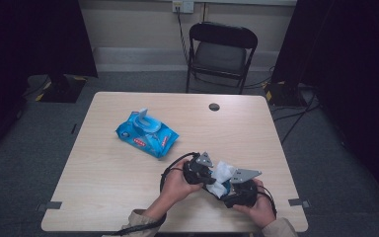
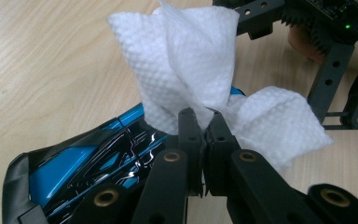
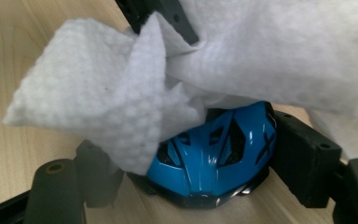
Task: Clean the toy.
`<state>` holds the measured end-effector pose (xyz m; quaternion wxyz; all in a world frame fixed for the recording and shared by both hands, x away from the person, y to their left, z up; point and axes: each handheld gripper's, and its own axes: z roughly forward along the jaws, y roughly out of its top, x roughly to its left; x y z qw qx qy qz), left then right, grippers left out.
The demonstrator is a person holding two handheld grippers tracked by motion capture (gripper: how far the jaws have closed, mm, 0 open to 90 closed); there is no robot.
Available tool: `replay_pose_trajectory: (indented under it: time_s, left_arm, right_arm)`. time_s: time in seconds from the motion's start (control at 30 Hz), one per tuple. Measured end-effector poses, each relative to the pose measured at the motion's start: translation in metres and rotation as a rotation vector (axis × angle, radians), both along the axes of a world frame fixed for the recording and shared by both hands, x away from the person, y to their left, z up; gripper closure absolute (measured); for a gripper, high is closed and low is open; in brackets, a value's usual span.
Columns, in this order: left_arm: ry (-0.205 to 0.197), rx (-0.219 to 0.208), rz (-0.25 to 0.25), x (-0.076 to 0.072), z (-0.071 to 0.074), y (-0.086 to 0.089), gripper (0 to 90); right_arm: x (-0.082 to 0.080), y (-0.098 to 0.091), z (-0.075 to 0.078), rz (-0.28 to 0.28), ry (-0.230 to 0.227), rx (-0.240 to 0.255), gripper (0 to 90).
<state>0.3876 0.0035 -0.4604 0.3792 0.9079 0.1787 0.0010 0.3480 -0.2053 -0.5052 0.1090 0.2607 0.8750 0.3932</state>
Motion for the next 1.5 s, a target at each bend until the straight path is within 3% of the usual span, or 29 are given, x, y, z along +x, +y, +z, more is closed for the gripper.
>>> replay_pose_trajectory:
  time_s: [0.13, 0.4, 0.83, 1.07, 1.33, 1.5]
  left_arm:
    - [-0.002, 0.011, -0.002, -0.001, 0.001, 0.005, 87.8]
    - [-0.019, 0.051, 0.048, 0.000, 0.001, 0.029, 87.8]
    - [-0.017, 0.067, 0.112, 0.004, 0.004, 0.061, 87.9]
    - [0.003, 0.036, 0.127, 0.006, 0.004, 0.066, 87.9]
    - [-0.014, 0.035, 0.170, 0.009, 0.017, 0.077, 87.9]
    - [-0.009, -0.022, 0.203, 0.016, 0.024, 0.087, 87.9]
  right_arm:
    - [0.000, 0.000, 0.000, 0.000, 0.000, 0.000, 25.0]
    - [0.000, 0.000, 0.000, 0.000, 0.000, 0.000, 25.0]
    - [0.000, 0.000, 0.000, -0.001, 0.002, 0.000, 25.0]
    - [0.000, 0.000, 0.000, -0.001, 0.000, 0.000, 25.0]
    - [0.000, 0.000, 0.000, -0.001, 0.001, 0.000, 25.0]
    - [0.000, 0.000, 0.000, -0.001, 0.000, 0.000, 25.0]
